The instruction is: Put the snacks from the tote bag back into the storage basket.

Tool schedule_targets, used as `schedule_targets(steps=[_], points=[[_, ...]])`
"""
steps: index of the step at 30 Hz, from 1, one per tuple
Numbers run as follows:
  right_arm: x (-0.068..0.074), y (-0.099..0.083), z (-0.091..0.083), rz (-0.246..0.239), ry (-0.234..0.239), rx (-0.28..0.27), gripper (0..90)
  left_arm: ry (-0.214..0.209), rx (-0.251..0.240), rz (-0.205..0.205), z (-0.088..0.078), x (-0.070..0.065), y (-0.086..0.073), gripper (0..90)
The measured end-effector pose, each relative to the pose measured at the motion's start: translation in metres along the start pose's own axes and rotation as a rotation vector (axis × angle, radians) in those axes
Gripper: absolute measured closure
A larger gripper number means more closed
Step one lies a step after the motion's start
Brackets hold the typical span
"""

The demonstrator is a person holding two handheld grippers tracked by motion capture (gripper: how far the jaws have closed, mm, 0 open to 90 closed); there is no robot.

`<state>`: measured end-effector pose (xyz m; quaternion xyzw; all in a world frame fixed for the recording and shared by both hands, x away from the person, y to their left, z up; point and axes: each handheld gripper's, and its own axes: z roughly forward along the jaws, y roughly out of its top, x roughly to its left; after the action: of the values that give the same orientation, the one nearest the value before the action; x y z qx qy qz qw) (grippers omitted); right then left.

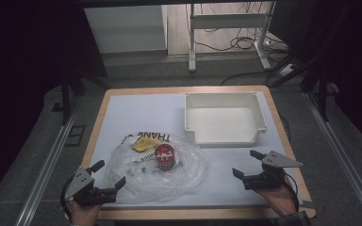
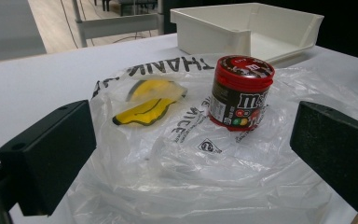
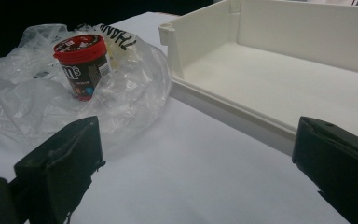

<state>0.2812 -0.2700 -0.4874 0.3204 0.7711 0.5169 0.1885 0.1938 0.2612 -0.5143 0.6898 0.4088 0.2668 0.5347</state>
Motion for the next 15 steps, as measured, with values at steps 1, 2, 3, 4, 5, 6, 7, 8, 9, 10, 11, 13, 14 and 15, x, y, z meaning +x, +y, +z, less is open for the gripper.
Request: schedule_targets(steps=[1,2,3,4,5,6,7,8,9,10,11,13,14,15], points=[[0.001,0.001,0.001,-0.005,0.002,0.0,2.1,-0.001,0.0,0.0,0.0,0.0,0.0,0.2],[0.001,0.001,0.001,-0.005,0.002,0.0,2.1,-0.001,0.0,0.0,0.0,0.0,0.0,0.2],[0.002,0.001,0.002,-0.004,0.006,-0.002,2.0,-0.001,-0.001,0.0,0.0,0.0,0.0,0.2],[0.002,0.002,0.002,-0.003,0.01,-0.005,2.0,-0.001,-0.002,0.0,0.0,0.0,0.0,0.2],[0.003,0.002,0.003,-0.004,0.012,-0.01,2.0,-0.002,-0.003,0.0,0.0,0.0,0.0,0.2],[0.004,0.003,0.005,-0.009,0.013,-0.011,2.0,-0.002,-0.004,0.001,0.0,0.0,0.0,0.3],[0.005,0.003,0.005,-0.009,0.015,-0.014,2.0,-0.003,-0.004,0.001,0.0,0.0,0.0,0.3],[0.006,0.004,0.006,-0.011,0.019,-0.016,2.0,-0.003,-0.005,0.001,0.0,0.0,0.0,0.2],[0.006,0.004,0.007,-0.011,0.021,-0.016,2.0,-0.003,-0.005,0.001,0.0,0.0,0.0,0.3],[0.006,0.004,0.007,-0.011,0.021,-0.016,2.0,-0.003,-0.005,0.001,0.0,0.0,0.0,0.2],[0.008,0.005,0.009,-0.022,0.023,-0.014,2.0,-0.003,-0.005,0.001,0.0,0.0,0.0,0.3],[0.009,0.005,0.01,-0.025,0.025,-0.009,2.0,-0.004,-0.004,0.002,0.0,0.0,0.0,0.3],[0.009,0.005,0.011,-0.026,0.029,-0.003,2.0,-0.005,-0.004,0.002,0.0,0.0,0.0,0.3],[0.011,0.006,0.013,-0.026,0.035,0.007,2.2,-0.005,-0.003,0.003,0.0,-0.001,0.0,0.3]])
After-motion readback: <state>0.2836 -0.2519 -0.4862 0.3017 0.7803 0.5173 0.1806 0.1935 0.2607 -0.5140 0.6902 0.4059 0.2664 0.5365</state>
